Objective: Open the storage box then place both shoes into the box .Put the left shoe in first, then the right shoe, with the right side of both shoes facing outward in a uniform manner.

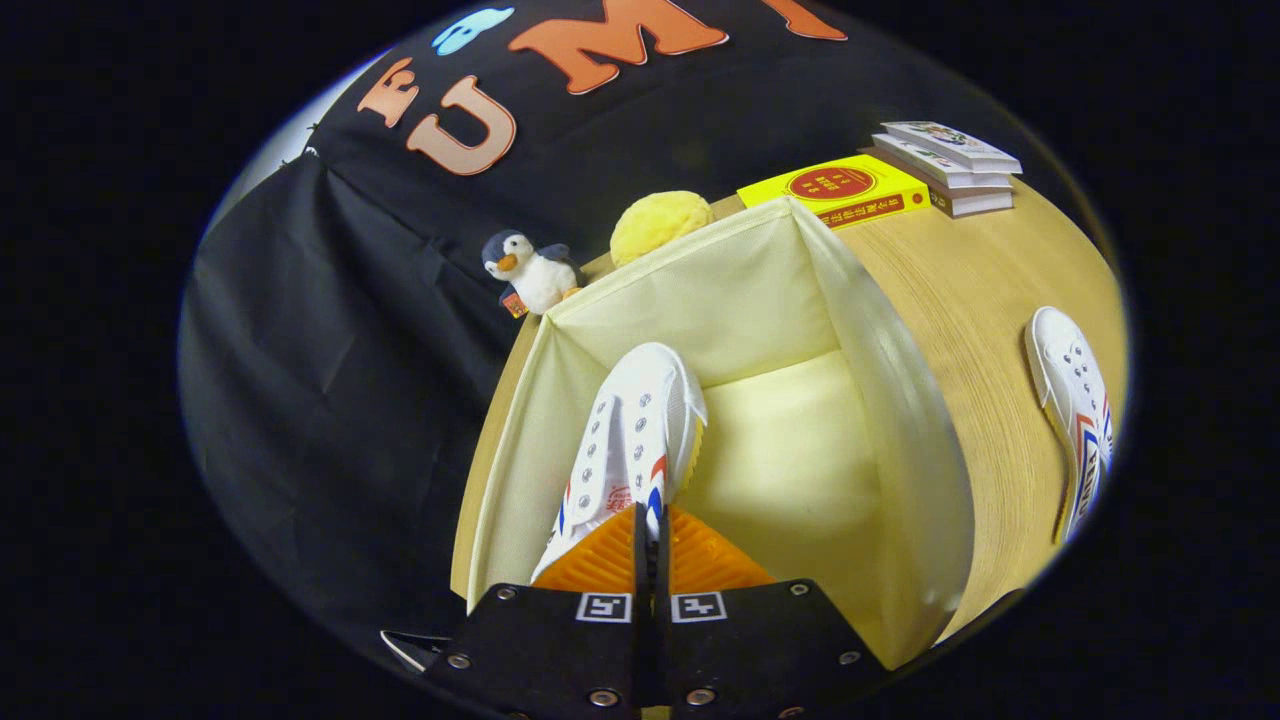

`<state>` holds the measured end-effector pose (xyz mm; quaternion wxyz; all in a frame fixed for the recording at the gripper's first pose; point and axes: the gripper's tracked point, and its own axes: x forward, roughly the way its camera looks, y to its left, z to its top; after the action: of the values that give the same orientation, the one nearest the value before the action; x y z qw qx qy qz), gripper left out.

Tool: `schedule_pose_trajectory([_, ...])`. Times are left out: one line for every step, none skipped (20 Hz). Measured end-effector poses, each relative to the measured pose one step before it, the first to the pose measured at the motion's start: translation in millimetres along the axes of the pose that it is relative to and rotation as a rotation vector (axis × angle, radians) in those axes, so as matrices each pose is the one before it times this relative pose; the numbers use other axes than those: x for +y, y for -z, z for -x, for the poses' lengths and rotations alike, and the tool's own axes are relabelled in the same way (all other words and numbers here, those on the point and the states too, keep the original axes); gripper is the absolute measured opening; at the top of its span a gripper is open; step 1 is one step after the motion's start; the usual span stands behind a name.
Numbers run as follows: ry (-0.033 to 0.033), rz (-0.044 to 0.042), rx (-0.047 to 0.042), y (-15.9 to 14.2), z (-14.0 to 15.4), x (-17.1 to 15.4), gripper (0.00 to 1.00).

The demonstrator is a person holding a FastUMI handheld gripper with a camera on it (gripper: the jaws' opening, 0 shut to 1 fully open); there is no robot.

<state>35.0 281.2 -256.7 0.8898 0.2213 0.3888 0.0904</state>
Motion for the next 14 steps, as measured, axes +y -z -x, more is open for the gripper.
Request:
schedule_pose_trajectory([0.00420, 0.00216, 0.00246, 0.87, -0.81, 1.01, 0.00])
schedule_pose_trajectory([-0.01543, 0.00254, -0.00214, -0.40, 0.83, 4.41, 0.00])
schedule_pose_trajectory([-0.03911, -0.01231, -0.01364, -4.37, 2.41, 10.43, 0.03])
schedule_pose_trajectory([-0.02118, -0.01948, -0.01299, -6.44, 5.50, 5.77, 0.03])
schedule_pose_trajectory([-0.00014, -0.00804, -0.01620, -5.06, 0.85, 0.64, 0.08])
schedule_pose_trajectory([0.00818, 0.00613, -0.01742, -6.43, 3.18, -1.44, 0.19])
schedule_pose_trajectory([0.00280, 0.00892, -0.01196, -3.17, 5.02, -0.63, 0.30])
schedule_pose_trajectory([0.00259, 0.00227, -0.00805, -3.41, 4.85, -1.61, 0.36])
schedule_pose_trajectory([0.00350, -0.00098, -0.00774, -2.53, 5.41, -2.51, 0.37])
schedule_pose_trajectory([0.00329, -0.00101, -0.00899, -4.07, 5.59, -3.33, 0.46])
schedule_pose_trajectory([0.00299, 0.00035, -0.01143, -4.16, 5.50, -3.49, 0.52])
schedule_pose_trajectory([-0.00693, -0.00733, -0.00905, -4.75, 6.21, -1.60, 0.59])
schedule_pose_trajectory([-0.00481, -0.00638, -0.01220, -4.78, 5.33, -1.47, 0.62])
schedule_pose_trajectory([0.01179, 0.00708, -0.01309, -6.86, 6.37, -6.35, 0.66])
